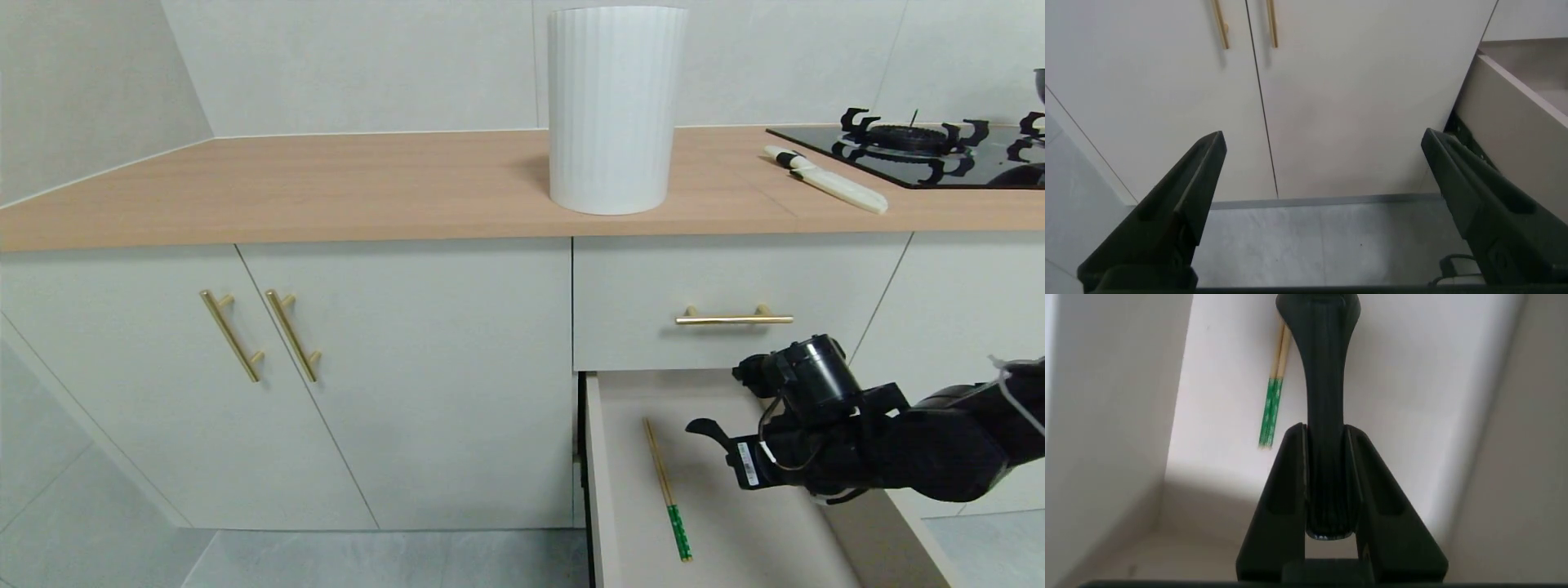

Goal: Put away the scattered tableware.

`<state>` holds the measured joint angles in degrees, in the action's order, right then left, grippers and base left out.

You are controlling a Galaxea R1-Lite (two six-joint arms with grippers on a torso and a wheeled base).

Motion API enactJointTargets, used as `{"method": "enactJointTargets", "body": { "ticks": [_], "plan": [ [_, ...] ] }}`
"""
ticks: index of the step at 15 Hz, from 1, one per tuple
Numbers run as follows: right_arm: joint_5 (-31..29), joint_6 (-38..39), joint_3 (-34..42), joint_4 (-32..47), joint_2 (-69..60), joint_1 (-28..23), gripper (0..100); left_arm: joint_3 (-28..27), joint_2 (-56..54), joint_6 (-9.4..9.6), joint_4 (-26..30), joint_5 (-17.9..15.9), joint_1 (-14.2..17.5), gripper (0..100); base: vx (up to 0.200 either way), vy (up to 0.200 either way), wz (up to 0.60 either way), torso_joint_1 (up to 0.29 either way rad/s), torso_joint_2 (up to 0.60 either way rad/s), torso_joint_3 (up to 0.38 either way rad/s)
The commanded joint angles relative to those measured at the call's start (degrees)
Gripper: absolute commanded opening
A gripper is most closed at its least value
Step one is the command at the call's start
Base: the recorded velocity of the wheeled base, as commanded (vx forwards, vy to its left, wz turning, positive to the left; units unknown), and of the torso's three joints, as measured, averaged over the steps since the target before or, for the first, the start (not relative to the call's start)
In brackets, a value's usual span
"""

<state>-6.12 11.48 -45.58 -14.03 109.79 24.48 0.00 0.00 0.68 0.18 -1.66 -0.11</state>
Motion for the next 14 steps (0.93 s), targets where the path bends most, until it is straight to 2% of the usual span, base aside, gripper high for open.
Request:
{"method": "enactJointTargets", "body": {
  "ticks": [1, 6, 14],
  "plan": [
    [-0.12, 0.03, 0.93, -3.9, 7.55, -0.66, 0, 0.0, 0.0, 0.02, -0.01, -0.01, 0.02, 100, 0.0, 0.0, 0.0, 0.0, 0.0, 0.0],
    [-0.3, 0.21, 0.84, -8.64, 14.75, -1.1, 0, 0.0, 0.0, 0.02, -0.01, -0.01, 0.02, 100, 0.0, 0.0, 0.0, 0.0, 0.0, 0.0],
    [-0.38, 1.26, 0.76, -13.39, 18.97, -1.45, 0, 0.0, 0.0, 0.02, -0.01, -0.01, 0.02, 100, 0.0, 0.0, 0.0, 0.0, 0.0, 0.0]
  ]
}}
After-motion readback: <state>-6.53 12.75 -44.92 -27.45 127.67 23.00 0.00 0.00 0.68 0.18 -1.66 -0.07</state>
